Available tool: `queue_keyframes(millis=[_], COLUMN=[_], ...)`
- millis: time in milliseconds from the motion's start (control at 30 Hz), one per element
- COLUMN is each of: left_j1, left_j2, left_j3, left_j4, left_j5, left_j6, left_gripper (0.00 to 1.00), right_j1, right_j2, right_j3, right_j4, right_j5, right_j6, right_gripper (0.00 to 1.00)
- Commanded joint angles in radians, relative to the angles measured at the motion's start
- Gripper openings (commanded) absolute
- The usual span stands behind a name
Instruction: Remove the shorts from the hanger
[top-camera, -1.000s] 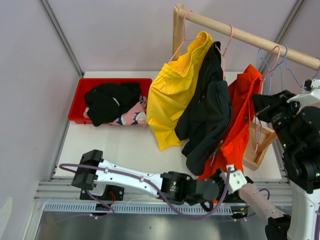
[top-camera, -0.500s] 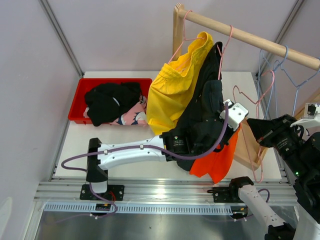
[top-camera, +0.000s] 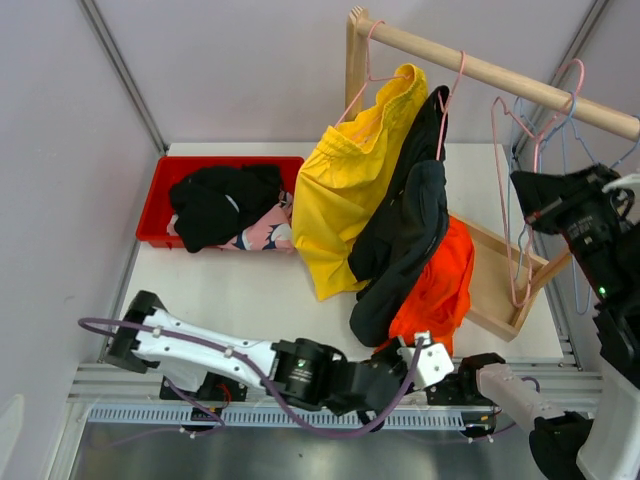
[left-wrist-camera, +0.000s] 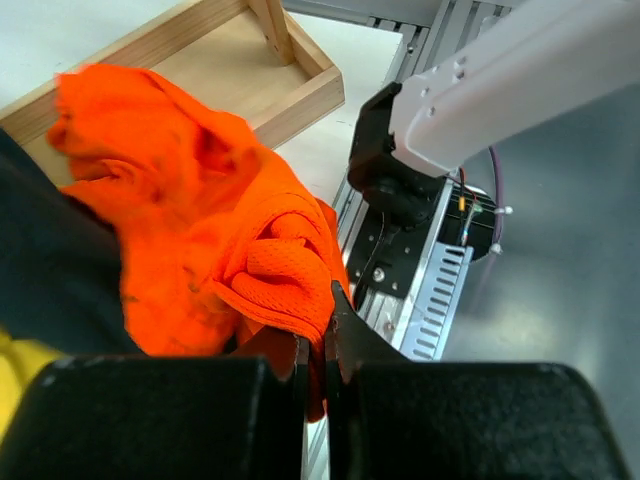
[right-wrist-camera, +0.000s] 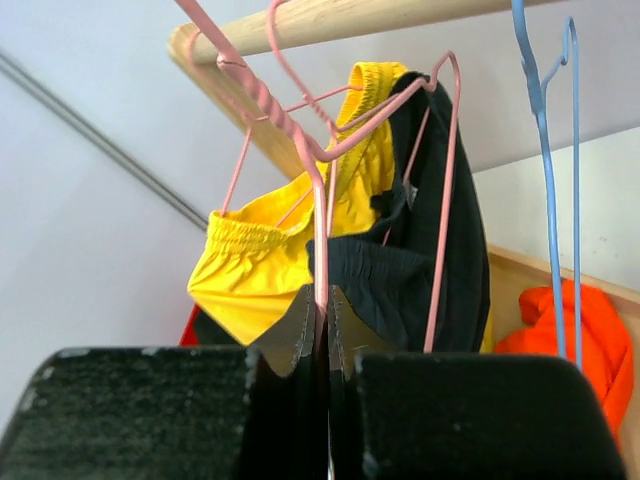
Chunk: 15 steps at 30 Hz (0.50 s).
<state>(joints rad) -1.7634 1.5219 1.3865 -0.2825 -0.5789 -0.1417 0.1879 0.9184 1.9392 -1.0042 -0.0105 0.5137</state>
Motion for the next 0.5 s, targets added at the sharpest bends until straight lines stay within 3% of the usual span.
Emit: queue_keyframes(millis=[0,200,467], left_j1=[-0.044,-0.053,0.099], left_j2=[-0.133,-0.21,-0.241], left_j3=[0.02,0.098,0.353], left_j4=[-0.032,-0.144,-0.302], left_j5=[-0.122,-0.238,-0.283], left_j6=[-0.048,0.068,0.261], left_gripper=[0.0,0.0,0.0], right_j1=[-0.001,-0.004,-0.03], right_j2=[0.06,0.094,0.062], right_j3=[-0.032,-0.195,-0.325], right_j4=[0.136,0.291,0.319], right_j5=[0.066,0.11,0.083], right_j6=[-0.046,-0.058,-0.043], right_gripper=[0.0,0.0,0.0])
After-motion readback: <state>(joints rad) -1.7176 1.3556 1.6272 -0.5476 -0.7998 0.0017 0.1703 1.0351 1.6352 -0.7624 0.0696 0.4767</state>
